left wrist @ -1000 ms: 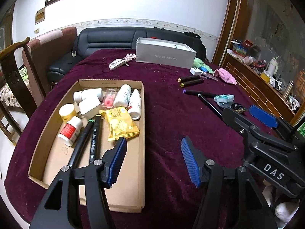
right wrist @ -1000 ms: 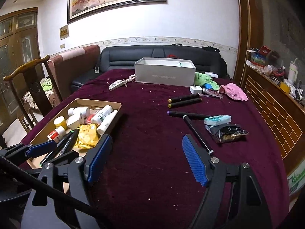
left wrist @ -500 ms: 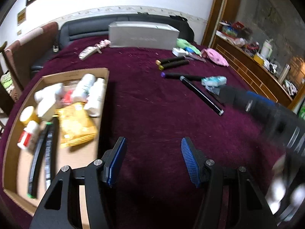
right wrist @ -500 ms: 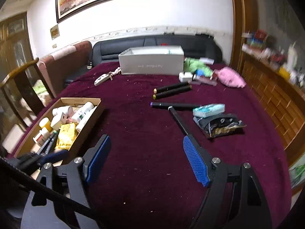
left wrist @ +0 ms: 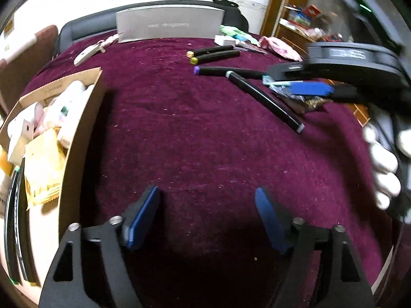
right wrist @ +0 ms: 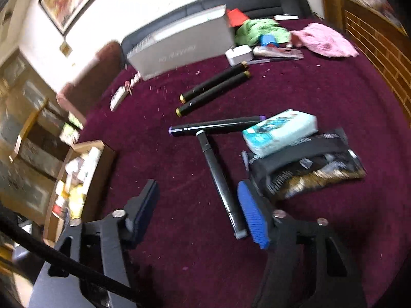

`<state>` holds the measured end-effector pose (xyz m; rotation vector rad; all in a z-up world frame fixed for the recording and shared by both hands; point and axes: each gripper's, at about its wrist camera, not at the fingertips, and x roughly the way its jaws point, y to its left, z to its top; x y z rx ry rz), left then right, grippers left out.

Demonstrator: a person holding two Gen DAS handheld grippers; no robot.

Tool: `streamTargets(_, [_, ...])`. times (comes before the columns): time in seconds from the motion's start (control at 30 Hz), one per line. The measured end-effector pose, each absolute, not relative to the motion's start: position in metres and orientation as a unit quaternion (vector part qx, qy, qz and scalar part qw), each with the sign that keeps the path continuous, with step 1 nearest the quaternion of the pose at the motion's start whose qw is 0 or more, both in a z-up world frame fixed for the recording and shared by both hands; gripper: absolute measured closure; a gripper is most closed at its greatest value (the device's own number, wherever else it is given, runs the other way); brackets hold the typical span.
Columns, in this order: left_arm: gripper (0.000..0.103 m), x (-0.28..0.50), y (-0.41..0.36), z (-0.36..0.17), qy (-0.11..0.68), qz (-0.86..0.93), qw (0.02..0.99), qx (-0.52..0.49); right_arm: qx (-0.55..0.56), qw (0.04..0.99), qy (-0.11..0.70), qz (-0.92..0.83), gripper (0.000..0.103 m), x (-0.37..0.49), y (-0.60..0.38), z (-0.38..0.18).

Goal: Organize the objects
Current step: 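Grasp a purple-cap marker with the left tool while the right tool grasps a black marker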

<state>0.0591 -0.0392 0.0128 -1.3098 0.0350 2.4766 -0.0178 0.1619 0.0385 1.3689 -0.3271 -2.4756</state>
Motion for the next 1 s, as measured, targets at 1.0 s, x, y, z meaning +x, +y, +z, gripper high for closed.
streamTargets(1.0, [0.041, -0.06, 0.063, 0.056, 0.323, 0.841, 0.274, -0.338, 0.461, 0.166, -0.262, -0.832, 0.091, 0.017, 0.211, -0.011])
